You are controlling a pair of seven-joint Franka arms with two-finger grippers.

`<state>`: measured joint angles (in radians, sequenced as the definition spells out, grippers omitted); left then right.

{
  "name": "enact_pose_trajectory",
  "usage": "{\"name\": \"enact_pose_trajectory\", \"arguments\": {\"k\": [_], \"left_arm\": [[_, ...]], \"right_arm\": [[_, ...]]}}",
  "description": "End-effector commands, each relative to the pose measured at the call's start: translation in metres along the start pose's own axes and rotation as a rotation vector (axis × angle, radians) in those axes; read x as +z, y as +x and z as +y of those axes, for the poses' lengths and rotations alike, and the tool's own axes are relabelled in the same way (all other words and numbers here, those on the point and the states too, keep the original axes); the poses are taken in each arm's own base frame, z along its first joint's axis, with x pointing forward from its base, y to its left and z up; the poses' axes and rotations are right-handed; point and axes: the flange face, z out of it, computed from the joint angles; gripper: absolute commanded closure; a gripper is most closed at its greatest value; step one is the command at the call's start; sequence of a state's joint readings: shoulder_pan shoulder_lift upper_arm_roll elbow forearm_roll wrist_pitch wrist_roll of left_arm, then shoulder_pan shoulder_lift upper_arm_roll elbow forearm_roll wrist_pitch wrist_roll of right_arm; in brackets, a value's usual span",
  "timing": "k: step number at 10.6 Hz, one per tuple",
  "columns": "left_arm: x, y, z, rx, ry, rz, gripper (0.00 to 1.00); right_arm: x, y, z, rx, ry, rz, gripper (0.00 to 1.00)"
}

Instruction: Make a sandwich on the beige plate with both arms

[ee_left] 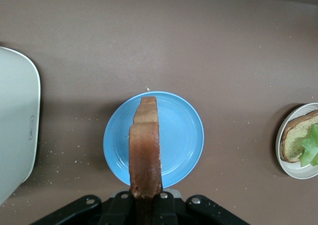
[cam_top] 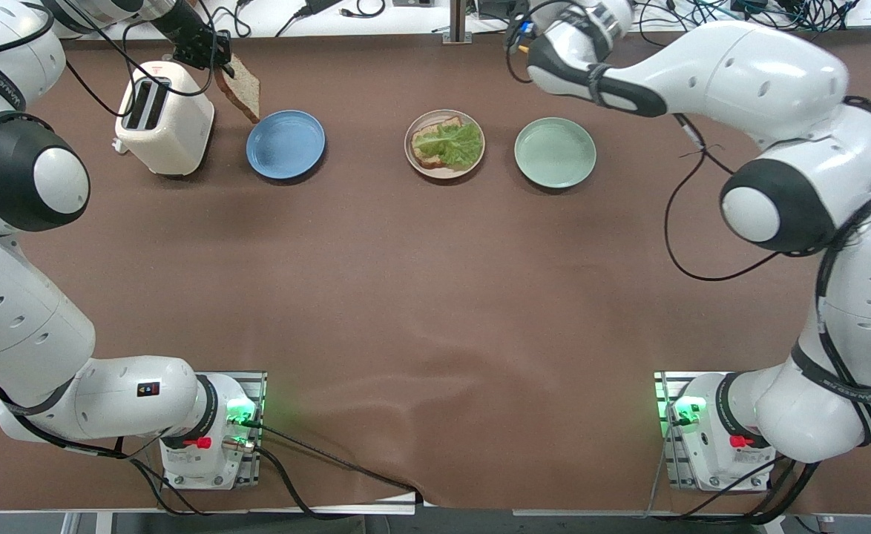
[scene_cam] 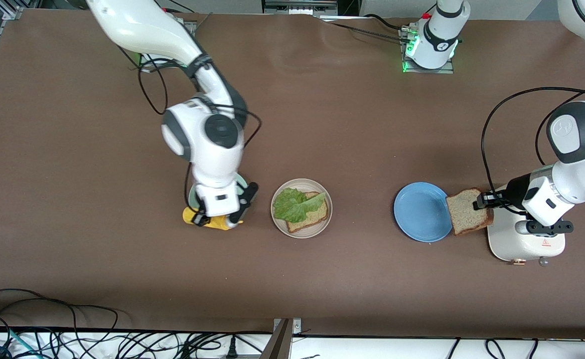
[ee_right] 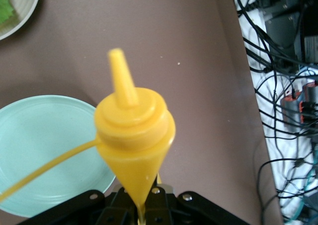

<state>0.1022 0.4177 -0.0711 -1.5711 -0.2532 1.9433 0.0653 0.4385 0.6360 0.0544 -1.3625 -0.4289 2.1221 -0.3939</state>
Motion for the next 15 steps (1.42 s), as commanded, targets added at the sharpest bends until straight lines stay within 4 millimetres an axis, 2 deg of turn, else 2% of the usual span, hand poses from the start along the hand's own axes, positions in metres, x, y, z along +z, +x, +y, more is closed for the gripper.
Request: {"name": "enact_pose_trajectory", "arguments": {"k": [1,2,5,6,8,9,13,15], "left_arm": [[-0.002,-0.002,0.012,-0.024,-0.059,0.001,1.00],[-0.003,-0.002,0.017,-0.056,-0.107,0.004,1.00],[0.002,-0.004,0.047,-0.100,-0.159,-0.009,1.00],[0.002,-0.004,0.052,-0.112,-0.192,-0.011,1.00],[0.011,-0.008,0.078,-0.145,-0.221,-0.034,1.00],[0.018,-0.010,0.096,-0.172,-0.249,-0.055,1.00],[0.045,-0.016,0.143,-0.255,-0.339,-0.123,1.00],[0.064,-0.016,0.168,-0.329,-0.512,-0.181,1.00]], "right_arm": [[-0.009,-0.058,0.022,0.149,0.091,0.103,1.00],[-0.009,-0.074,0.032,0.169,0.112,0.149,1.00],[0.009,-0.129,0.078,0.208,0.237,0.292,1.00],[0.017,-0.144,0.088,0.197,0.290,0.356,1.00],[0.042,-0.183,0.101,0.199,0.380,0.492,1.00],[0.058,-0.201,0.104,0.197,0.408,0.563,1.00],[0.115,-0.256,0.087,0.160,0.439,0.823,1.00],[0.139,-0.275,0.077,0.155,0.467,0.889,1.00]]}}
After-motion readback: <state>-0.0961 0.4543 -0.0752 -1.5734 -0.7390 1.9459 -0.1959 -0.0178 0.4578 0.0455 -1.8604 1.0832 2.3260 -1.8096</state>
